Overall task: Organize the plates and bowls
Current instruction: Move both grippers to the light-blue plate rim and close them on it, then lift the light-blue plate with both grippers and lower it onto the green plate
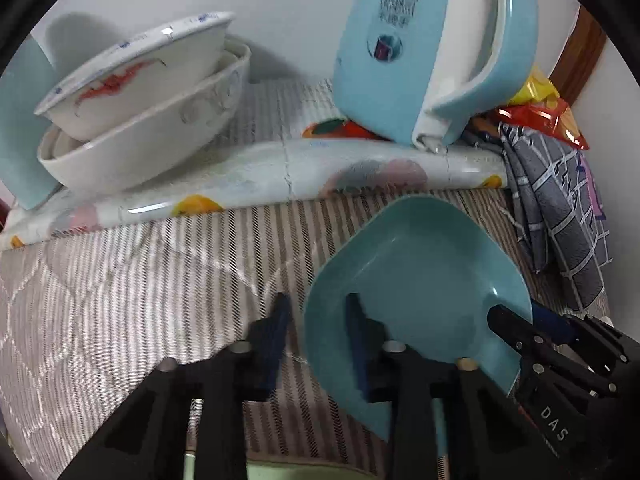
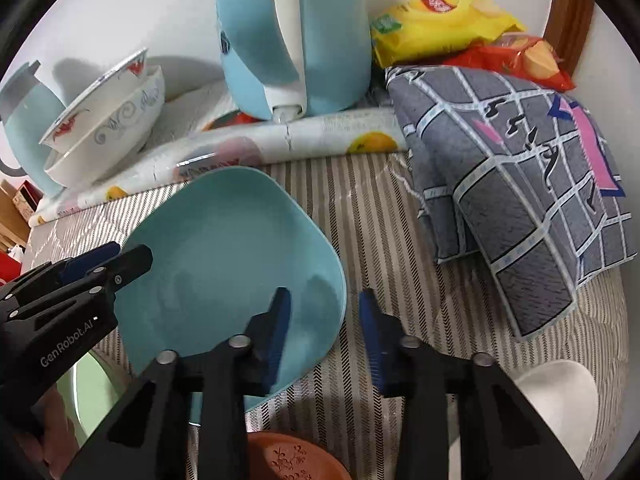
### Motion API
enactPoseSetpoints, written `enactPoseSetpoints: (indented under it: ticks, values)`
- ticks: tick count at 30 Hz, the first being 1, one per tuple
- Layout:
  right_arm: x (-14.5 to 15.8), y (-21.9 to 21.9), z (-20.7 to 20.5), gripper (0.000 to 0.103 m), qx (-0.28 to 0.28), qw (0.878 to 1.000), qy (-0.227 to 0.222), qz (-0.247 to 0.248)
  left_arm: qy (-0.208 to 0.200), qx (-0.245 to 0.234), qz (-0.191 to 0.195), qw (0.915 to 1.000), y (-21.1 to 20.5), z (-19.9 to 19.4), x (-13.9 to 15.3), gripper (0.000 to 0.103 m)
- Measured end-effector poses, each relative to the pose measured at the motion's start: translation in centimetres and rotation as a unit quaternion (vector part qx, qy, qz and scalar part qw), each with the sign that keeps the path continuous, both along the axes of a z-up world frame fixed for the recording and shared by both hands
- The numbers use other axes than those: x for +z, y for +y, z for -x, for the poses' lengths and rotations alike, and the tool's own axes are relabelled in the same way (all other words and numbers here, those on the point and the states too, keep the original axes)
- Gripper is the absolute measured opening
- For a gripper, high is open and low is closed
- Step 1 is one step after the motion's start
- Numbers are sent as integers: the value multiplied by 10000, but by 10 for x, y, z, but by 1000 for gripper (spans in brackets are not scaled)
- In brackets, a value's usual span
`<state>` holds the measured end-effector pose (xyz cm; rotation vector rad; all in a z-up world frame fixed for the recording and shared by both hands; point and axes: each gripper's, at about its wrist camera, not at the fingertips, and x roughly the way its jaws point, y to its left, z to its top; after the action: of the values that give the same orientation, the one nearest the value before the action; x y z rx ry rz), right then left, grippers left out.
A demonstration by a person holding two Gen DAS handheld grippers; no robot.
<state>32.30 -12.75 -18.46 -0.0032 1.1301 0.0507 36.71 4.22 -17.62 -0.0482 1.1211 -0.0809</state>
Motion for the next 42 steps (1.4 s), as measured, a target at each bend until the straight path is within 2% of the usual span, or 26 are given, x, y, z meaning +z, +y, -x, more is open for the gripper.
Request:
enactPoseSetpoints:
  ticks: [3,4,6,8,19,28,42]
  values:
    - [-3,3,-3,19,-25,9999,-36,95,-84,39,-168,9998,-3,0,-4,11]
    - [-2,0,-3,13,-84,9999,-52,72,-106,74,-106,9999,0,0,-2,10]
    - [0,-6,-3,10,-162,9998,-55,-91,-134,111,26,9998,4,2,1,9]
    - [7,-11,0,9,-198,9992,-177,-285,-227,142,104,9996,7,6,9,9]
    - [58,-10,34,9,-209,9966,-711,-371,-692,92,135,9975,7,36,60,8]
    - [94,-11,83,9,-203,9939,-1008,-394,-926,170,276,9952,8,88,94,8]
    - [115,-12,162,9,-235,9914,-1185,-498,-1153,197,286,9927,5,166,120,8]
